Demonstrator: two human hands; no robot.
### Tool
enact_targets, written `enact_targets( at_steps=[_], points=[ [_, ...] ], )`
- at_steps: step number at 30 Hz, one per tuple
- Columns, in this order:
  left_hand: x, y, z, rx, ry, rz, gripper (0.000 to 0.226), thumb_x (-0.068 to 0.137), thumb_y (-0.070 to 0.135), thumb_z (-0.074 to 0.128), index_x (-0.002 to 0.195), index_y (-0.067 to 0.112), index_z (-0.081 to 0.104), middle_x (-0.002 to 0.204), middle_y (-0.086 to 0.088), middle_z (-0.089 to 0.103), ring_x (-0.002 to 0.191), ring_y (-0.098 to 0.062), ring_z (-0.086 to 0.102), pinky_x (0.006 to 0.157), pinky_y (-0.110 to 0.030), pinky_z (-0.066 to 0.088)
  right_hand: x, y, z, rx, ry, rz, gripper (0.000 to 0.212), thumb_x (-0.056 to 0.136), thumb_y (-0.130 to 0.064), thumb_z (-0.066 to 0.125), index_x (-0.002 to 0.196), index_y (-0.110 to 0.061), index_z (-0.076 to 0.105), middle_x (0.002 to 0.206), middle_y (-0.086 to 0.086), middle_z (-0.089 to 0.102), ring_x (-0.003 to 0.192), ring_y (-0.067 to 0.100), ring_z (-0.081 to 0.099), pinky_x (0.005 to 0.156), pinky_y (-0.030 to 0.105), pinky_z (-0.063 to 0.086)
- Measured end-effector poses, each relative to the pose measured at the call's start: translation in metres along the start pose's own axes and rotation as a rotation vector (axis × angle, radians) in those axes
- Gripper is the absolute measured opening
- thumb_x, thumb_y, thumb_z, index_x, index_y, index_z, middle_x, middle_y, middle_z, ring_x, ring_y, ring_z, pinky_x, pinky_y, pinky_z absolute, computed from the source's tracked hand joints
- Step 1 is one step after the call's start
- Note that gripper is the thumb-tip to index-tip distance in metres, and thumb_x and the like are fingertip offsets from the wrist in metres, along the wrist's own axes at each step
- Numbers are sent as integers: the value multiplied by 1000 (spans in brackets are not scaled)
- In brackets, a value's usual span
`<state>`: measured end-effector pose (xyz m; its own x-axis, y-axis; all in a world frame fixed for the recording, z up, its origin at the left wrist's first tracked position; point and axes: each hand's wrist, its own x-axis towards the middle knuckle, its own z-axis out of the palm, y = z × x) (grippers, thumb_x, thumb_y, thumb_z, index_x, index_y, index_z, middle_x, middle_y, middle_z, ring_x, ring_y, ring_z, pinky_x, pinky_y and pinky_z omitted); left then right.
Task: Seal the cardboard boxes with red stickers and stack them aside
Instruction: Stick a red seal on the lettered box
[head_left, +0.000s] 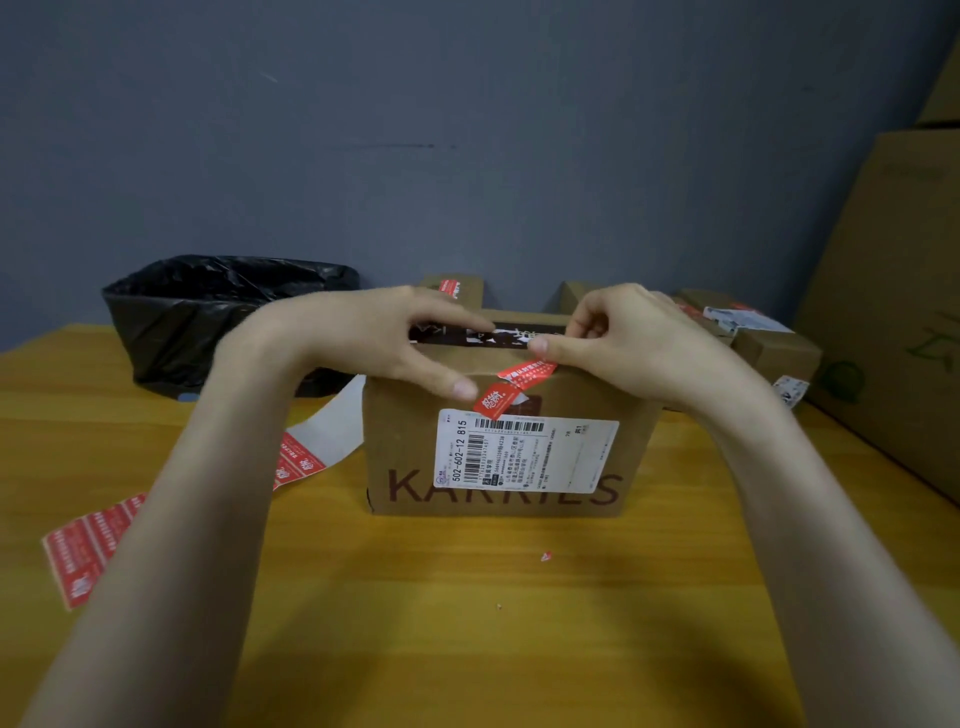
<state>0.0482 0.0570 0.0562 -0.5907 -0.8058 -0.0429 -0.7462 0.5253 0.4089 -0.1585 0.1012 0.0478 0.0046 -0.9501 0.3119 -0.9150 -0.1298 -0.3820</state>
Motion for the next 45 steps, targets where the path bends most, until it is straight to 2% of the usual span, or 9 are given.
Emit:
enact_targets(
  at_steps=[2,4,7,13,16,22,30,38,45],
  points=[
    [-2,-5,0,1,-28,-27,89,51,59,66,133,57,31,151,21,16,136,-10,21,100,-29,30,1,-1,0,6,-32,-18,30,80,-49,64,75,-19,65,76,-6,60,73,9,54,56,25,41],
    [1,-9,3,10,-25,-12,87,58,52,71,133,59,27,151,22,13,136,-9,19,94,-23,30,1,-2,0,43,-52,-54,21,83,-40,65,74,-22,65,80,-7,61,80,10,55,61,26,44],
    [9,-15,7,-15,18,34,82,62,48,73,132,57,31,149,17,21,122,-2,27,78,-9,34,2,-2,2,114,-18,-115,14,86,-31,64,77,-21,63,85,-7,62,85,11,57,69,27,46],
    [15,-23,9,-138,59,57,81,57,52,70,132,51,41,138,14,38,113,-7,49,81,-23,53,4,0,7,259,65,-214,19,87,-25,63,70,-22,54,78,-6,66,80,13,65,80,42,52],
    [16,-24,9,-160,67,73,77,61,48,72,132,50,42,135,16,42,109,-5,53,81,-24,54,4,0,9,298,85,-262,20,87,-20,63,70,-21,52,70,-7,65,70,9,65,80,40,53],
    [17,-26,9,-213,49,76,82,55,52,70,132,50,42,132,17,45,103,-1,56,74,-20,54,4,1,10,370,57,-284,22,89,-16,60,71,-21,49,72,-3,66,73,12,68,80,39,54],
    [16,-43,7,-199,36,15,89,49,62,76,129,57,36,136,19,33,119,-9,44,85,-24,47,3,7,7,415,-37,-371,18,91,-12,56,76,-13,48,67,-3,63,71,9,64,75,30,52],
    [14,-42,9,-239,78,-12,76,53,60,80,117,61,38,134,14,31,119,-13,41,80,-19,44,3,10,5,500,-98,-440,15,90,-7,55,78,-8,48,73,-1,62,75,14,64,76,32,53],
    [8,-34,5,-313,182,73,64,60,55,74,120,46,52,111,31,53,98,7,57,70,-16,47,1,12,2,563,-1,-433,10,92,-6,52,83,-5,47,75,2,60,72,5,61,66,14,49]
  ],
)
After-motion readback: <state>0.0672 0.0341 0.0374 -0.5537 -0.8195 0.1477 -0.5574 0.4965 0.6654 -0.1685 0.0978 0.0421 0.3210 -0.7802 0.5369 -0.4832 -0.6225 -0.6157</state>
